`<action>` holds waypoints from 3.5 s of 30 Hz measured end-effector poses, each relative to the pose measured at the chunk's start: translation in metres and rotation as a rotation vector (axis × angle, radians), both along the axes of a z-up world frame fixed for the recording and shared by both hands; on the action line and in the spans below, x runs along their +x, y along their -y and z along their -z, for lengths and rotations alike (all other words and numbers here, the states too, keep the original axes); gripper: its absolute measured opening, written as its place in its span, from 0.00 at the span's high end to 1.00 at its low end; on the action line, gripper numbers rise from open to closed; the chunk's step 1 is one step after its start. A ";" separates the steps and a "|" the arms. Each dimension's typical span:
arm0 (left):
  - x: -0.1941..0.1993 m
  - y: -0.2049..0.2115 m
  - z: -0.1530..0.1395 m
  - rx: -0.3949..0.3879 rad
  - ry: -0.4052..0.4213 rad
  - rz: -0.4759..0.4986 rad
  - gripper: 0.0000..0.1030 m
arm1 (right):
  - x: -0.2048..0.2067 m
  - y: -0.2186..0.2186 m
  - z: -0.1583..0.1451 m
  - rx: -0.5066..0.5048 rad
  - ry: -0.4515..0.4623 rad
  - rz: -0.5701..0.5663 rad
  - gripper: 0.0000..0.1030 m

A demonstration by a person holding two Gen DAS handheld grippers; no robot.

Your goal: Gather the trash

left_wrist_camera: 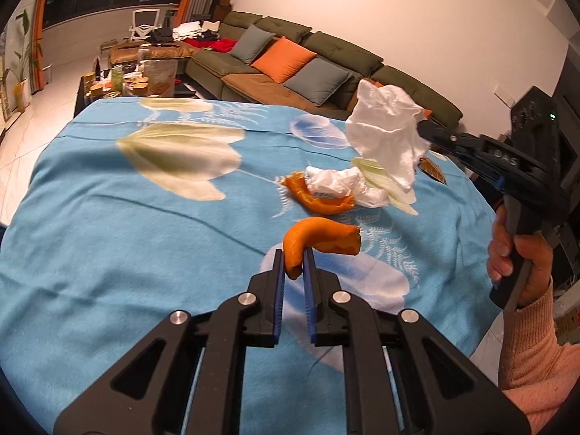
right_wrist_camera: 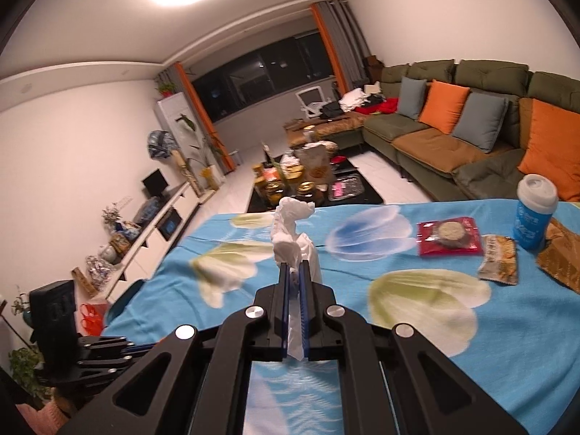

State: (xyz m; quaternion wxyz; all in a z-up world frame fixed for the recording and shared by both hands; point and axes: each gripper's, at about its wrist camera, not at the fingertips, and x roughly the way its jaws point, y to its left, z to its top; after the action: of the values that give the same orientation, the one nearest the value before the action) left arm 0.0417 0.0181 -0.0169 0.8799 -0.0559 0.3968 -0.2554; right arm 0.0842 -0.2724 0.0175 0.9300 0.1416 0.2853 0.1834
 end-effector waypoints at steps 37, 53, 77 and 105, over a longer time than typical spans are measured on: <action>-0.027 -0.124 -0.013 0.002 0.021 -0.287 0.90 | -0.017 -0.130 0.008 0.098 -0.026 -0.340 0.96; -0.041 -0.170 -0.012 0.006 0.027 -0.386 0.90 | -0.009 -0.187 0.010 0.091 -0.048 -0.458 0.96; -0.055 -0.235 -0.020 -0.008 0.053 -0.561 0.90 | 0.020 -0.261 0.007 0.118 -0.089 -0.608 0.96; -0.055 -0.304 -0.005 0.008 0.021 -0.757 0.90 | 0.052 -0.342 0.007 0.116 -0.161 -0.726 0.96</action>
State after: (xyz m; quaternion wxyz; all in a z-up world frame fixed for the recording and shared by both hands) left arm -0.0131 0.3225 -0.0114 0.9163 -0.1924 0.3399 0.0887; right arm 0.1361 0.0692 0.0104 0.7694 0.0975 0.3782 0.5054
